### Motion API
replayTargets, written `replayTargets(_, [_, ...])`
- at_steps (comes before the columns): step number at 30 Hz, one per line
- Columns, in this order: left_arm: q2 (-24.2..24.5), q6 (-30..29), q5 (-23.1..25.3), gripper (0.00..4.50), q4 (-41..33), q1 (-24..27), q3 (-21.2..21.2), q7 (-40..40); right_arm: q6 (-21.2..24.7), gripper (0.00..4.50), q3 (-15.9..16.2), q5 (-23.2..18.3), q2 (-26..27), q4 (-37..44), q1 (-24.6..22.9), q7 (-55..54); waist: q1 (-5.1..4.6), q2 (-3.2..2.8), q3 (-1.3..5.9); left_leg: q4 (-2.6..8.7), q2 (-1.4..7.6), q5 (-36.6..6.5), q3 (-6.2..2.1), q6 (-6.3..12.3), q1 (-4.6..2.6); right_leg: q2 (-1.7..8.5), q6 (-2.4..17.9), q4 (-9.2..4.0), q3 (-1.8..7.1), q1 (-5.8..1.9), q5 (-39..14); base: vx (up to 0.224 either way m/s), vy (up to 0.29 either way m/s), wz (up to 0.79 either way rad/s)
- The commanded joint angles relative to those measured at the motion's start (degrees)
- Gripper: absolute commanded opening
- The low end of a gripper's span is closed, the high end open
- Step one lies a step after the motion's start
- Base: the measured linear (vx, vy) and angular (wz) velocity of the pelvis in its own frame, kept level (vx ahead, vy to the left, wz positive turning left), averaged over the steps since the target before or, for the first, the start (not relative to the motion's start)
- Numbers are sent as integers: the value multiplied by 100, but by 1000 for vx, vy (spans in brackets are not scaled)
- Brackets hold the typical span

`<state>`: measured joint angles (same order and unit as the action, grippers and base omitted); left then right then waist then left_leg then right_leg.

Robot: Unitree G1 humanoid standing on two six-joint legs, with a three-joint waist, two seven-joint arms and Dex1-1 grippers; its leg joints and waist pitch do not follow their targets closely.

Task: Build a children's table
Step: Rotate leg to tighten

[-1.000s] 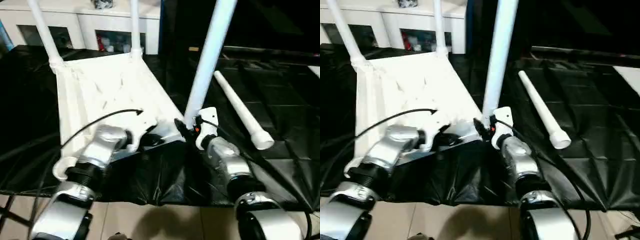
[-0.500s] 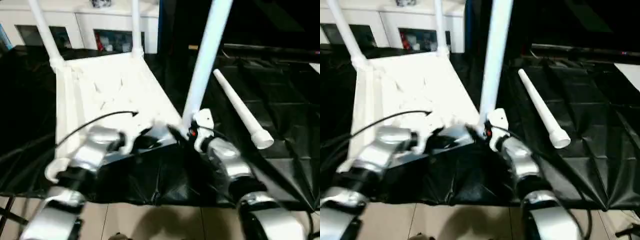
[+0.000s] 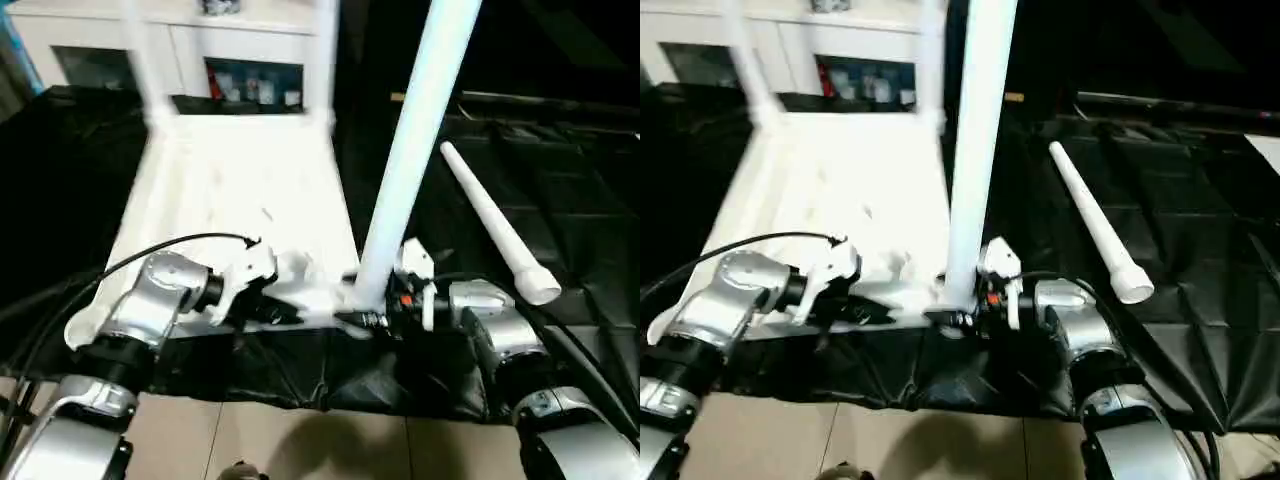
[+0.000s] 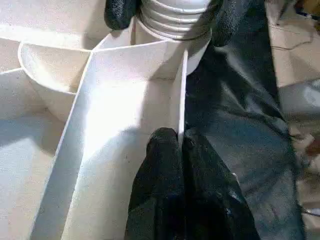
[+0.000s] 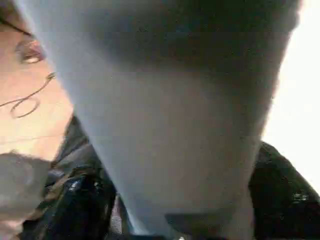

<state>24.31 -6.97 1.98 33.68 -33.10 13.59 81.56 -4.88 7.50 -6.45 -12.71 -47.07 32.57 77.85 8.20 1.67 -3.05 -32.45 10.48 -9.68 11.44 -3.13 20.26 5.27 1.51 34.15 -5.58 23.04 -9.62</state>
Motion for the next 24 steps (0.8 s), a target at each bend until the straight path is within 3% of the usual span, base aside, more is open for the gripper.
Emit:
replayTargets(1, [-228, 68, -19, 0, 97, -191, 162, -159, 142, 309, 658, 117, 221, 321, -115, 580, -17, -39, 348, 377, 364, -1598, -145, 181, -76, 445, 1109, -431, 349, -256, -1879, 0, 0, 0])
replayTargets(5, [-216, 90, -30, 0, 144, -209, 156, -145, 218, 281, 668, 65, 236, 425, -151, 518, -12, -40, 360, 377, 364, -1584, -152, 139, -74, 449, 1117, -416, 348, -263, -1839, 0, 0, 0])
replayTargets(6, [-216, 93, -45, 0, 161, -214, 155, -151, 240, 277, 601, 51, 278, 433, -152, 365, -8, -75, 360, 379, 364, -1583, -155, 130, -75, 451, 1128, -417, 348, -261, -1824, 0, 0, 0])
replayTargets(7, [-240, 93, -50, 0, 198, -228, 125, -237, 278, 275, 433, 52, 378, 372, -121, -11, -15, -65, 359, 380, 363, -1584, -150, 126, -78, 444, 1129, -426, 347, -256, -1812, 0, 0, 0])
replayTargets(12, [-455, -116, 2, 0, 238, -277, -61, -892, 57, 273, -70, 148, 680, -4, 16, -1574, -82, -70, 315, 413, 343, -2034, -199, -90, -103, 480, 901, -514, 334, -235, -2670, 0, 0, 0])
replayTargets(13, [-587, -207, 21, 0, 243, -311, -162, -1271, 46, 272, -288, 227, 816, -229, 114, -2509, -131, -74, 313, 419, 338, -2100, -220, -169, -116, 492, 835, -534, 328, -212, -2858, 0, 0, 0])
replayTargets(15, [-643, -250, 23, 0, 227, -319, -194, -1404, -10, 272, -370, 240, 867, -301, 140, -2821, -212, -53, 324, 418, 321, -2150, -244, -198, -111, 490, 734, -565, 309, -225, -3017, 0, 0, 0])
replayTargets(17, [-712, -305, 16, 0, 176, -315, -212, -1506, -40, 272, -472, 248, 929, -388, 174, -3227, -262, -61, 331, 419, 323, -2117, -237, -146, -98, 476, 759, -564, 321, -219, -2854, 0, 0, 0])
replayTargets(19, [-1023, -528, 28, 0, -77, -273, -259, -1962, -37, 272, -720, 347, 1107, -735, 313, -4692, -289, -62, 331, 418, 332, -2026, -219, -106, -97, 474, 844, -533, 350, -195, -2582, 0, 0, 0])
replayTargets(21, [-1130, -605, 32, 0, -176, -247, -250, -2123, -8, 272, -791, 372, 1177, -831, 352, -5100, -321, -51, 359, 402, 313, -1836, -205, -111, -72, 457, 948, -492, 343, -233, -2256, 0, 0, 0])
replayTargets(24, [-1406, -711, 34, 0, -399, -159, -181, -2401, -230, 272, -820, 548, 1373, -976, 419, -5745, -308, -36, 390, 371, 294, -1415, -161, 41, -42, 434, 1067, -425, 352, -260, -1581, 0, 0, 0])
